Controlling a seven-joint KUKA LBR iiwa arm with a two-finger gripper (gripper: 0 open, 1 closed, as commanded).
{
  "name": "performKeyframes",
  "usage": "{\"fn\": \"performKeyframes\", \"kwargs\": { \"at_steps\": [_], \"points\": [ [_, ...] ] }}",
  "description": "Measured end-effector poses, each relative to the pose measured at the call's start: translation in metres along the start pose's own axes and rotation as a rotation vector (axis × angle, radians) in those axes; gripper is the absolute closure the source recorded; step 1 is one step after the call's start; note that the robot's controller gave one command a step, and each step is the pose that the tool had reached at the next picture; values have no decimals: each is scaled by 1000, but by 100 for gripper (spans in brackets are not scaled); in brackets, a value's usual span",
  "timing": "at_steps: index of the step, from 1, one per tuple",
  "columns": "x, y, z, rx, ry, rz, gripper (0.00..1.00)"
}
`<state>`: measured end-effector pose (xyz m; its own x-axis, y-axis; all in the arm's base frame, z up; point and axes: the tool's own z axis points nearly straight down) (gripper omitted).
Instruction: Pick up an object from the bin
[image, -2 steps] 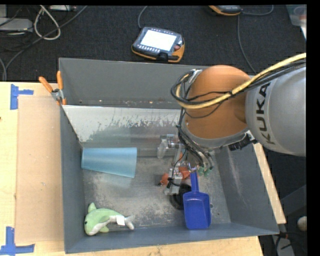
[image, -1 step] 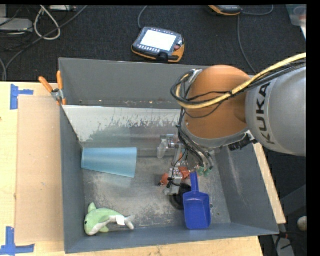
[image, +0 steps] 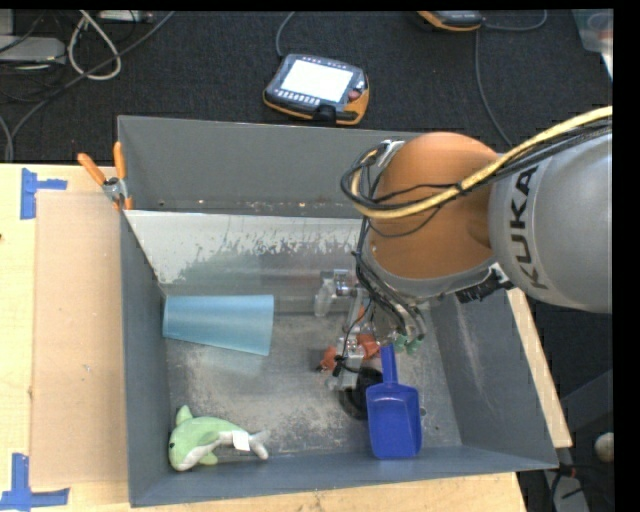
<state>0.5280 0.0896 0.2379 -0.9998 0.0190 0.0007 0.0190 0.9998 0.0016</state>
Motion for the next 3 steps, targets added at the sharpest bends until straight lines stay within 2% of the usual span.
{"fn": "performKeyframes", "kwargs": {
  "at_steps": [1,2,3],
  "points": [
    [11,1,-7,3,10,46,0],
    [-11,51,-120,1,4,54,0],
    [-8,11,-27,4,8,208,0]
  ]
}}
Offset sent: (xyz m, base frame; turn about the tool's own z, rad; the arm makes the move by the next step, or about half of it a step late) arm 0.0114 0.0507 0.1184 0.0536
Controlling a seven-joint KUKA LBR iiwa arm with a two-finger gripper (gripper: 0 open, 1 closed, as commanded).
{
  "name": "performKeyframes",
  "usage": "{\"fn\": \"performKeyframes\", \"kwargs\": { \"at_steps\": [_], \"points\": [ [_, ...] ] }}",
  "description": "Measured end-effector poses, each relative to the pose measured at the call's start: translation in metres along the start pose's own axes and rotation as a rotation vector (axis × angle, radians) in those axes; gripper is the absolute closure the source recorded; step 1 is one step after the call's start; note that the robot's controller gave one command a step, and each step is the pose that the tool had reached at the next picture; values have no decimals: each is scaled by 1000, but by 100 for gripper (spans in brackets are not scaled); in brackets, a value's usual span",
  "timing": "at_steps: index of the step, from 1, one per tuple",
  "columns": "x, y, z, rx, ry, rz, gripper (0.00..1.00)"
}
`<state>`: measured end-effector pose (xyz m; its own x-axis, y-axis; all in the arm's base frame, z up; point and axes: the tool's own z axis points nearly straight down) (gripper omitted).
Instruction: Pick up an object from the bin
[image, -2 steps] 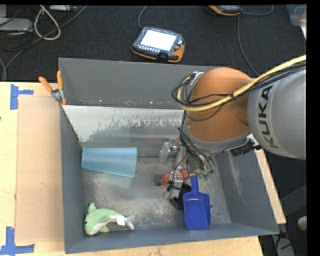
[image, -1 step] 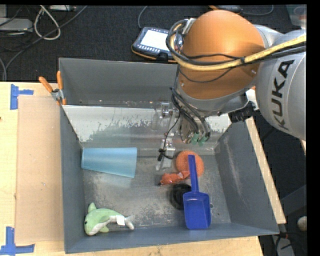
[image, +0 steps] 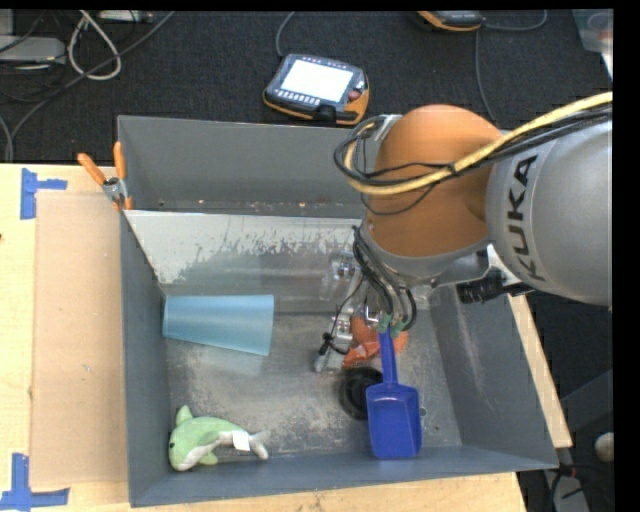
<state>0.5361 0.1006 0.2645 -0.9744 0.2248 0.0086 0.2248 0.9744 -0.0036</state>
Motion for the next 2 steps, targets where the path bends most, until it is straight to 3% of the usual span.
{"fn": "performKeyframes", "kwargs": {
  "at_steps": [1,2],
  "points": [
    [55,7,-46,-7,-14,-274,0],
    [50,-15,-21,-9,-20,-158,0]
  ]
}}
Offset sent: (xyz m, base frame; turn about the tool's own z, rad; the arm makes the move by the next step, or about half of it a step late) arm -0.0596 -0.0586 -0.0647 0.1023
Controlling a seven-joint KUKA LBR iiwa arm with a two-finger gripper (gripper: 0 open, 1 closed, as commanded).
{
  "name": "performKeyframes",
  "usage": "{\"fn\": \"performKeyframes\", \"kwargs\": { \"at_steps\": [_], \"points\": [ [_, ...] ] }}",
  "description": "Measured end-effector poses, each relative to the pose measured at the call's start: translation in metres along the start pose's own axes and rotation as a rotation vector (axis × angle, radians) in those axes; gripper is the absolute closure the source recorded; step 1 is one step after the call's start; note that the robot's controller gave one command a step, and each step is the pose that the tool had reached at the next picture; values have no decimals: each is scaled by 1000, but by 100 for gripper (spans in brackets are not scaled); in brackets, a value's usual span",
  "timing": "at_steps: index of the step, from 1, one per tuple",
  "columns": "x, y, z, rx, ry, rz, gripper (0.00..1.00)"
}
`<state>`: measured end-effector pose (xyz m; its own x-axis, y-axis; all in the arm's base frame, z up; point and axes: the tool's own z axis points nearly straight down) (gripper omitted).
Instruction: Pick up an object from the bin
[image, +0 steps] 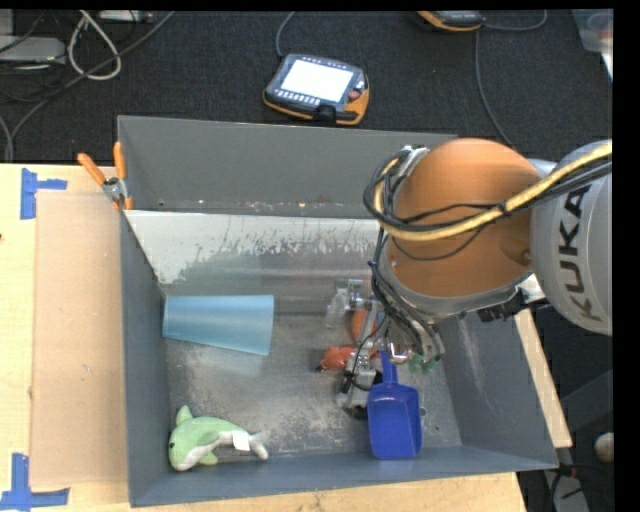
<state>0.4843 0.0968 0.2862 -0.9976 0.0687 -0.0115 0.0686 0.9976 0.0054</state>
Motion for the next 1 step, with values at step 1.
{"fn": "performKeyframes", "kwargs": {
  "at_steps": [1],
  "points": [
    [-32,35,3,-1,-2,-221,0]
  ]
}}
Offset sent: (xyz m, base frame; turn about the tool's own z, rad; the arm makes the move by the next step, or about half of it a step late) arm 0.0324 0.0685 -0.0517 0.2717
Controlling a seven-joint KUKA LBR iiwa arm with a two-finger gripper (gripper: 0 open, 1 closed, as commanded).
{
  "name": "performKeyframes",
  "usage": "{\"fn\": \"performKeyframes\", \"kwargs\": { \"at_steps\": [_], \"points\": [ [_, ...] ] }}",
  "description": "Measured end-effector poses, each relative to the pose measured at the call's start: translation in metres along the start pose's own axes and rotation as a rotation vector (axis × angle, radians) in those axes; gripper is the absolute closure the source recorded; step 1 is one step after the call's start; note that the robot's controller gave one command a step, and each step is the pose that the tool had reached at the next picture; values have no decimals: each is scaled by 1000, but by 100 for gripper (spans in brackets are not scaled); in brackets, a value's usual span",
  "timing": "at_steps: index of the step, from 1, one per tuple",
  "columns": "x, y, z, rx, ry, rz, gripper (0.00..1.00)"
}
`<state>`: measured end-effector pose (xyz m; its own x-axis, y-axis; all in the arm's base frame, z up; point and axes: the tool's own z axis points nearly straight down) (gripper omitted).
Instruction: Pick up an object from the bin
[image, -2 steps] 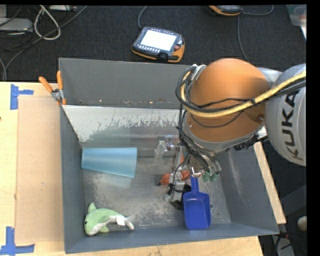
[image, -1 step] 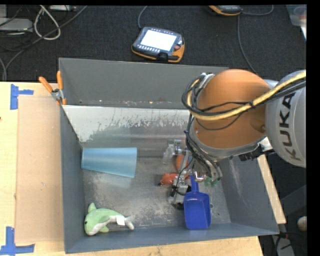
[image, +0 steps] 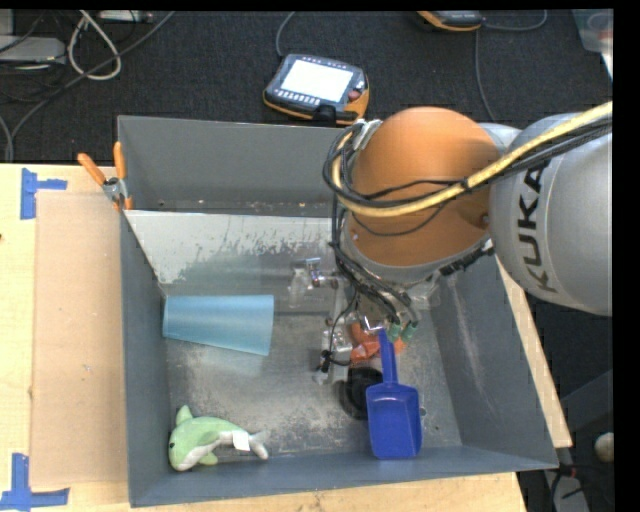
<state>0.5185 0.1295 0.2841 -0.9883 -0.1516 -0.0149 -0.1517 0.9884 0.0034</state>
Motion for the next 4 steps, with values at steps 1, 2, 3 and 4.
{"fn": "performKeyframes", "kwargs": {
  "at_steps": [1,2,3,4],
  "points": [
    [-2,20,30,5,13,226,0],
    [-12,52,46,2,7,181,0],
    [-19,84,69,3,10,286,0],
    [6,59,93,2,10,122,0]
  ]
}}
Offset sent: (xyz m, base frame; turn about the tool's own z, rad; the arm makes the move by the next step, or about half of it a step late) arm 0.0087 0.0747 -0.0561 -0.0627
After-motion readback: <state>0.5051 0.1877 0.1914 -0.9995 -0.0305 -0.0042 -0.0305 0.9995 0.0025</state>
